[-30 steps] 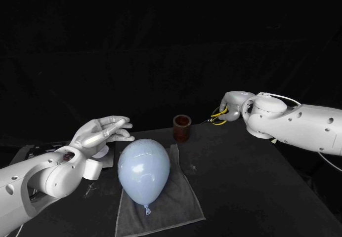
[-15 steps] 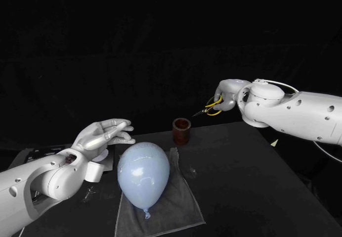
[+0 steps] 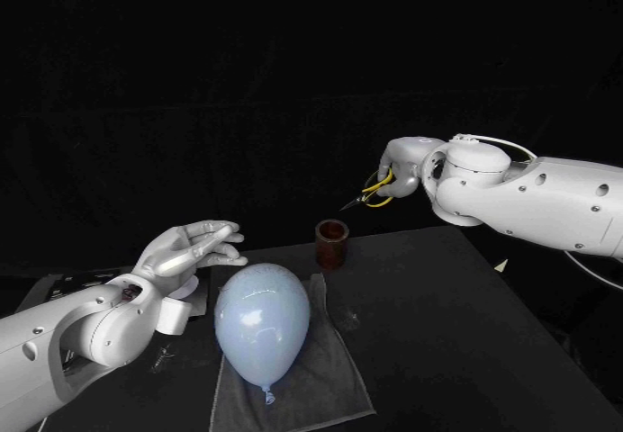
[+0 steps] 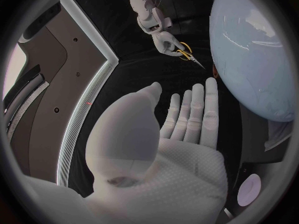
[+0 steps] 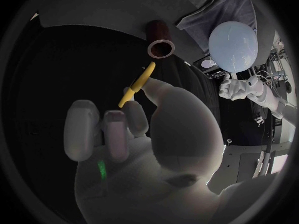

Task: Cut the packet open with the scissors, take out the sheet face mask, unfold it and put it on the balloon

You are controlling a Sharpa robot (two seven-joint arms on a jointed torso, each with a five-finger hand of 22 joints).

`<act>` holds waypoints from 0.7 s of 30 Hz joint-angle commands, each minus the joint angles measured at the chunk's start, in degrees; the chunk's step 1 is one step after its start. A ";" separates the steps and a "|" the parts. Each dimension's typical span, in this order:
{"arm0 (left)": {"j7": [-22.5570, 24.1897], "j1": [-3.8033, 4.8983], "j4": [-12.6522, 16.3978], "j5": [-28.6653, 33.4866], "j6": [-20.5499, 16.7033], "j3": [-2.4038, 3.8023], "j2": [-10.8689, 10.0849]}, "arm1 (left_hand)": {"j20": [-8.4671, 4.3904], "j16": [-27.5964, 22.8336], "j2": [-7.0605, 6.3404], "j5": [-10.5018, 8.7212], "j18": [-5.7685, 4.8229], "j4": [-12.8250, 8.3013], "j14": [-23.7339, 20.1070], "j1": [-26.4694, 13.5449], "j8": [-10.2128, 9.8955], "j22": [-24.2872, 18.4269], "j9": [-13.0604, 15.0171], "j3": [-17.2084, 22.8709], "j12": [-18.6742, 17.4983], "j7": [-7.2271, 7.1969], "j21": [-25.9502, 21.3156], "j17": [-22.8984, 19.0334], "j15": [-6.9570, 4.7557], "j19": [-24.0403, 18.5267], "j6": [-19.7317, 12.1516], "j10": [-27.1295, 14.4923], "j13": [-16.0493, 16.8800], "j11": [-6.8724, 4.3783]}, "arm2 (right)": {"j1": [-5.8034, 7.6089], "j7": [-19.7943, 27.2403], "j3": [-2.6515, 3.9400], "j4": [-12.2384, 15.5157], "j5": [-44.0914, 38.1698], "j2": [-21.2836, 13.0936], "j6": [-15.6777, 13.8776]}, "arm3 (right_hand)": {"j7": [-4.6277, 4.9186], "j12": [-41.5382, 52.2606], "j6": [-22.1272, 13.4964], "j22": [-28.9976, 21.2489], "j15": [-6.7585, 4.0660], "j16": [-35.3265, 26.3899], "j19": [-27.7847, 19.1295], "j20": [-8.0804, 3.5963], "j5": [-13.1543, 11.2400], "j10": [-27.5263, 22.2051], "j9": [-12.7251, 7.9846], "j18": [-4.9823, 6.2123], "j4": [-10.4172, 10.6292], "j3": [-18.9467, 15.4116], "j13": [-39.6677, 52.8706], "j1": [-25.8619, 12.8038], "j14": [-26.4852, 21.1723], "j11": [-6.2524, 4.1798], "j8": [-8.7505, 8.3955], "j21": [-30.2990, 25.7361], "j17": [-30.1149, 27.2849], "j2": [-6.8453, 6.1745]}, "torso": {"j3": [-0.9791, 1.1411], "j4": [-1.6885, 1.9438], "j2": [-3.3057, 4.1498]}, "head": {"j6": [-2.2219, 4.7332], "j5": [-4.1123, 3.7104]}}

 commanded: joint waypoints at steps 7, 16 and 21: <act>0.51 0.05 -0.20 -0.46 1.15 0.03 0.24 | 0.09 -0.15 0.06 -0.03 0.78 -0.22 -0.41 0.55 -0.17 -0.07 -0.04 -0.01 -0.20 4.56 0.39 -0.05 0.12 -0.16 0.42 0.31 -0.04 0.04 | 0.29 -0.89 0.06 2.65 -0.87 -0.43 2.19 | -1.04 -0.54 4.88 -0.02 -0.42 0.27 0.21 -0.05 0.23 -0.21 2.44 -0.24 0.21 0.12 -0.05 0.02 4.58 -0.22 4.20 0.13 8.45 0.72 | 0.12 -0.01 0.08 | 0.34 0.60; 0.49 0.03 -0.26 -0.54 1.24 0.02 0.27 | 0.09 -0.15 0.08 -0.03 0.78 -0.22 -0.42 0.54 -0.24 -0.08 -0.09 -0.01 -0.27 4.57 0.40 -0.09 0.12 -0.17 0.41 0.34 -0.12 0.04 | 0.31 -0.97 0.05 4.17 -0.63 -0.80 3.17 | -1.03 -0.60 4.85 0.01 -0.42 0.23 0.21 -0.05 0.24 -0.24 2.44 -0.25 0.23 0.13 -0.10 0.01 4.56 -0.22 4.20 0.16 8.37 0.73 | 0.09 -0.08 0.10 | 0.94 0.39; 0.47 0.03 -0.27 -0.55 1.28 0.02 0.27 | 0.09 -0.15 0.08 -0.03 0.78 -0.22 -0.42 0.54 -0.24 -0.08 -0.09 -0.01 -0.27 4.57 0.40 -0.09 0.12 -0.17 0.41 0.34 -0.12 0.04 | 0.31 -0.89 0.02 4.42 -0.34 -0.68 3.85 | -1.02 -0.66 4.83 0.03 -0.41 0.23 0.21 -0.05 0.24 -0.27 2.43 -0.25 0.24 0.14 -0.14 0.01 4.56 -0.22 4.20 0.17 8.38 0.73 | 0.11 -0.06 0.15 | 0.94 0.41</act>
